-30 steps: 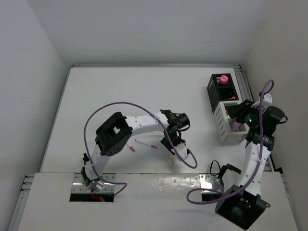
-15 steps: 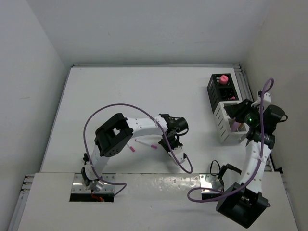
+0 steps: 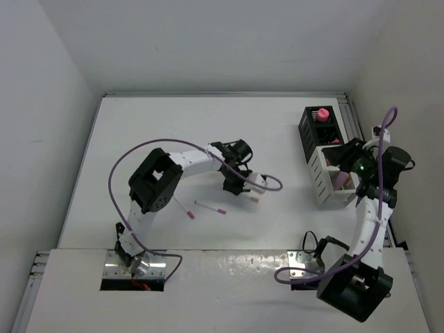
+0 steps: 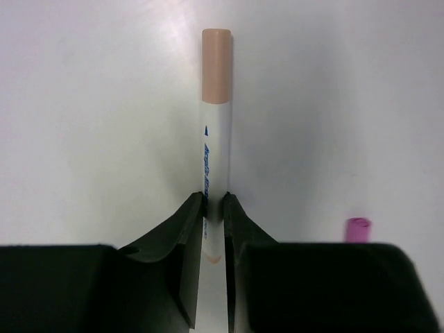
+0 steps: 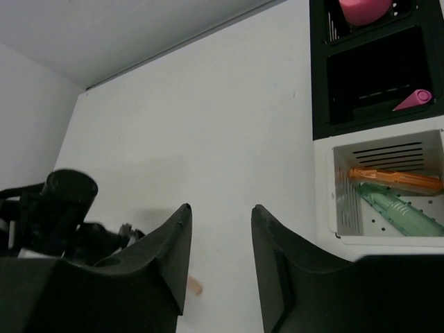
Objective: Sort the stationery into containers
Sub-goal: Pick up the pen from the center of the board, then place the pen in the storage box.
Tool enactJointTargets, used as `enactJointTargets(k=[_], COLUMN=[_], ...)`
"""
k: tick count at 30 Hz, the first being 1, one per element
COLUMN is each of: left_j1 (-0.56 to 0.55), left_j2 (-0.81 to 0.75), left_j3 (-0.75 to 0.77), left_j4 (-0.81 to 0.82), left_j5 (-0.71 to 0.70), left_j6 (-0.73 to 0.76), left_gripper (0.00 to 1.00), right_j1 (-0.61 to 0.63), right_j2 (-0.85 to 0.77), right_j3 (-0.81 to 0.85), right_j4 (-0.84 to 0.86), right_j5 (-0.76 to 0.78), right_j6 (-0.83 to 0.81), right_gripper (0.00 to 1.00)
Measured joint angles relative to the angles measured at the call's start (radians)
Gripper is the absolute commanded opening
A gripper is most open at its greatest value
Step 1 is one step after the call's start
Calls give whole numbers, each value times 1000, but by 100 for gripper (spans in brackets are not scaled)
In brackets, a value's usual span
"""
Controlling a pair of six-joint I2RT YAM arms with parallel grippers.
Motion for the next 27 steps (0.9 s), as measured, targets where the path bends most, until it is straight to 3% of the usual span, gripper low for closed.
enactJointTargets(k=[7, 11, 17, 24, 27], left_j1=[164, 206, 211, 211, 211], left_j2=[29, -43, -156, -209, -209], left_j3=[141, 107, 74, 33, 29], left_j4=[76, 224, 368, 433, 441], left_j5=[118, 210, 307, 362, 375], left_j6=[-410, -694, -940, -1050, -1072], left_gripper=[0, 0, 0, 0, 0], right_j1=[172, 331, 534, 637, 654], right_j2=[47, 83, 222, 313, 332], right_j3=[11, 17, 77, 130, 140], right_j4=[24, 65, 121, 161, 169], right_j5=[-2, 14, 61, 109, 121], right_j6=[53, 114, 224, 305, 320], right_gripper=[66, 71, 70, 65, 58])
